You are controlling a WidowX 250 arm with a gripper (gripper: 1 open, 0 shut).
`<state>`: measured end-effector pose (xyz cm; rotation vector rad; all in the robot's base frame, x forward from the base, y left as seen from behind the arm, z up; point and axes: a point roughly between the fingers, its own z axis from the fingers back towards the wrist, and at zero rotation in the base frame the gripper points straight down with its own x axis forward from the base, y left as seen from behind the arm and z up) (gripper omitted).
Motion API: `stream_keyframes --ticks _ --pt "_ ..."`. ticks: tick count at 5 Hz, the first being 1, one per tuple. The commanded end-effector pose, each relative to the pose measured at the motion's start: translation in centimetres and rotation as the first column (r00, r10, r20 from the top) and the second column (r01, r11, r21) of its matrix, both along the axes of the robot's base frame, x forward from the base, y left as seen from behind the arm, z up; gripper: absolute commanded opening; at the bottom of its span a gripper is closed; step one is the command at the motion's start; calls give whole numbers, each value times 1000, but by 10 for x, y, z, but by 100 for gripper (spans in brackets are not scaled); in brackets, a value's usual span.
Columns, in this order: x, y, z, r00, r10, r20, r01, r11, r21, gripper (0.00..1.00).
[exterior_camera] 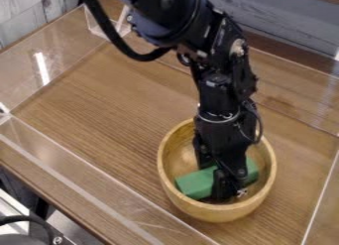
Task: Remove the green block from inside the brown bowl and put it on the table
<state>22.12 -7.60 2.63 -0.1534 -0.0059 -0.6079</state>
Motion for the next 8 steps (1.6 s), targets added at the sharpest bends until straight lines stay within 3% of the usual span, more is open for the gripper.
stream_keyframes --ticks 1,8 --pt "3 -2 11 999 4 36 -4 1000 -14 0" --pt "-6 -3 16 999 40 0 -40 999 -23 0"
